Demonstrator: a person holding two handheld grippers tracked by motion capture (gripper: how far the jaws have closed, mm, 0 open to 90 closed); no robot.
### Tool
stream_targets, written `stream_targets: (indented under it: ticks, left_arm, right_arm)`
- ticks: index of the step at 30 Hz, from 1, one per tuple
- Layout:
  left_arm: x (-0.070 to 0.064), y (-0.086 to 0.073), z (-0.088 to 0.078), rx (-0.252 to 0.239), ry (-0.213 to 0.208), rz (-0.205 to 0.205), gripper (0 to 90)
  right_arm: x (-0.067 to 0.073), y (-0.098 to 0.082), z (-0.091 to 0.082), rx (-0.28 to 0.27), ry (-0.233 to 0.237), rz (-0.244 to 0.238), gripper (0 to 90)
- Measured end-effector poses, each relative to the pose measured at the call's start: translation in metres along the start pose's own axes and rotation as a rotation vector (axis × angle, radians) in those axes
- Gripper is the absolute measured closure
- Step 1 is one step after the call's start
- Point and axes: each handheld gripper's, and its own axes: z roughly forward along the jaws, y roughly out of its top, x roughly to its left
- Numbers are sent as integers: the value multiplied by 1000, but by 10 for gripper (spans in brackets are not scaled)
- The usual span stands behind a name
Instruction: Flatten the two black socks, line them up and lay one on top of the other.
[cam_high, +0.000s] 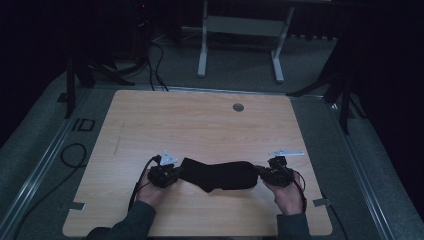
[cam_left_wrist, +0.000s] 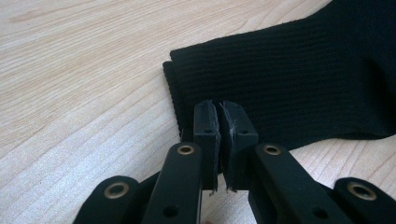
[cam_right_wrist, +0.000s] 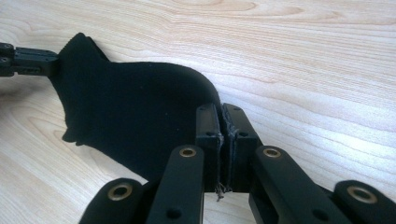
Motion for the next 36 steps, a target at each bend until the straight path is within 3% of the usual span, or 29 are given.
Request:
stream_targets:
  ticks: [8, 17, 26, 36]
  left_arm:
    - [0, 0, 0, -3, -1, 1, 854]
    - [-2, 0, 0, 0, -1, 9, 834]
    - [-3, 0, 0, 1, 2, 15, 830]
    - [-3, -2, -4, 10, 1, 18, 824]
  right_arm:
    - [-8, -7, 22, 62, -44, 12, 846]
    - [-13, -18, 44, 126, -39, 26, 822]
    - [-13, -21, 52, 128, -34, 35, 788]
    - [-5, -21, 54, 134, -15, 9, 752]
